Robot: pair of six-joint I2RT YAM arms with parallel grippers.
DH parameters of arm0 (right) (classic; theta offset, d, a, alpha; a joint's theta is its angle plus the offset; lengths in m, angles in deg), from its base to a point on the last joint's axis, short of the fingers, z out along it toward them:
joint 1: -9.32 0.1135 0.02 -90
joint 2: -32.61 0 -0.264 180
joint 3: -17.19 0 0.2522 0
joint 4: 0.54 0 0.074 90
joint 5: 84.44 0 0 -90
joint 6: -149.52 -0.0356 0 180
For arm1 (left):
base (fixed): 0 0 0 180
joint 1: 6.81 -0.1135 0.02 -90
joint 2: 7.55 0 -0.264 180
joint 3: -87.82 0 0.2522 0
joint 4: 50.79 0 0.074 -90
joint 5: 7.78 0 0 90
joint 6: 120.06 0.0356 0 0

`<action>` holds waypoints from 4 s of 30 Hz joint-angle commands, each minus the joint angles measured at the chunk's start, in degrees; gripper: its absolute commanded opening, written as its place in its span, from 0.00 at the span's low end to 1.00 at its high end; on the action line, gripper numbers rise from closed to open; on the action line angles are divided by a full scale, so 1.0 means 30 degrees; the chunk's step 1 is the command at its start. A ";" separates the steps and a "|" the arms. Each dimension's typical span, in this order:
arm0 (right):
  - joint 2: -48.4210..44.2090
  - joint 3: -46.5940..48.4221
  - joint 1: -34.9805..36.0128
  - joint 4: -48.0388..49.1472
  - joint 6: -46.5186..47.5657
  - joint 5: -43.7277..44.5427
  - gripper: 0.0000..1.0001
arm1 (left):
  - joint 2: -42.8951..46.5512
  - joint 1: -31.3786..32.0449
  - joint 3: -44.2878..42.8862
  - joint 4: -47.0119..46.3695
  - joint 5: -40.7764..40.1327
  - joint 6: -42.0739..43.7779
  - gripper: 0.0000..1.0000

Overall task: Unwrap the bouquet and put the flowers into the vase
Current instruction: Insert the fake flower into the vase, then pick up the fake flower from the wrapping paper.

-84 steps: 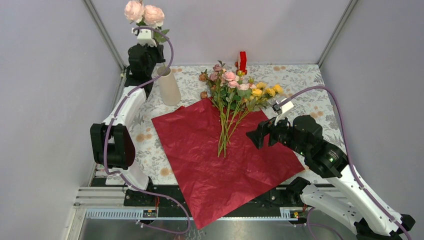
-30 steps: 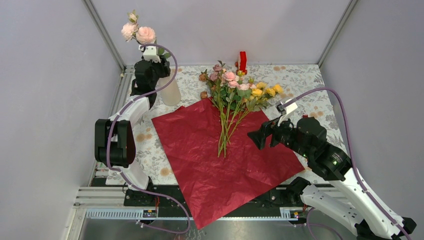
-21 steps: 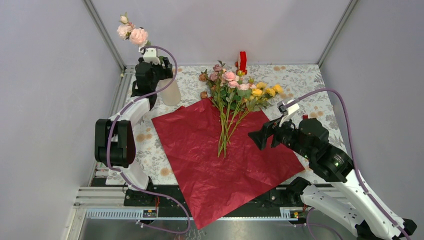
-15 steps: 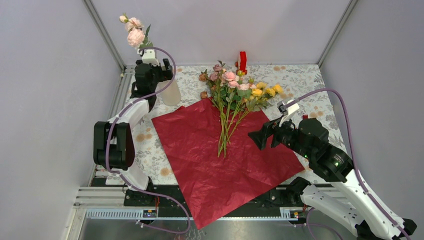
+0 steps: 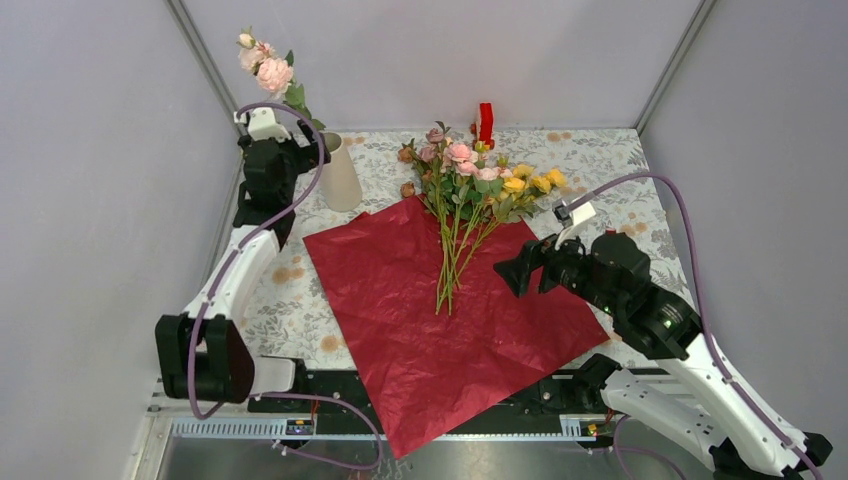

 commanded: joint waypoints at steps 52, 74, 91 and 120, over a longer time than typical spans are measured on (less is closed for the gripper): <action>3.0829 1.9504 -0.1452 -0.2642 -0.0566 0.3897 0.37 | 0.7556 0.0355 -0.0239 1.1555 0.4642 0.1361 0.99; 3.1529 1.9940 -0.1465 -0.2635 -0.0190 0.4352 0.21 | 0.7647 0.0355 -0.0208 1.1633 0.4613 0.1429 0.99; 2.8463 1.8161 -0.1454 -0.1028 -0.0704 0.3207 0.00 | 0.7735 0.0355 -0.0105 1.1577 0.4546 0.1429 0.99; 1.0487 0.3738 -0.0414 1.1289 -0.3148 -0.9155 0.00 | 0.8474 0.5257 0.2763 0.1750 1.3990 -1.0368 0.98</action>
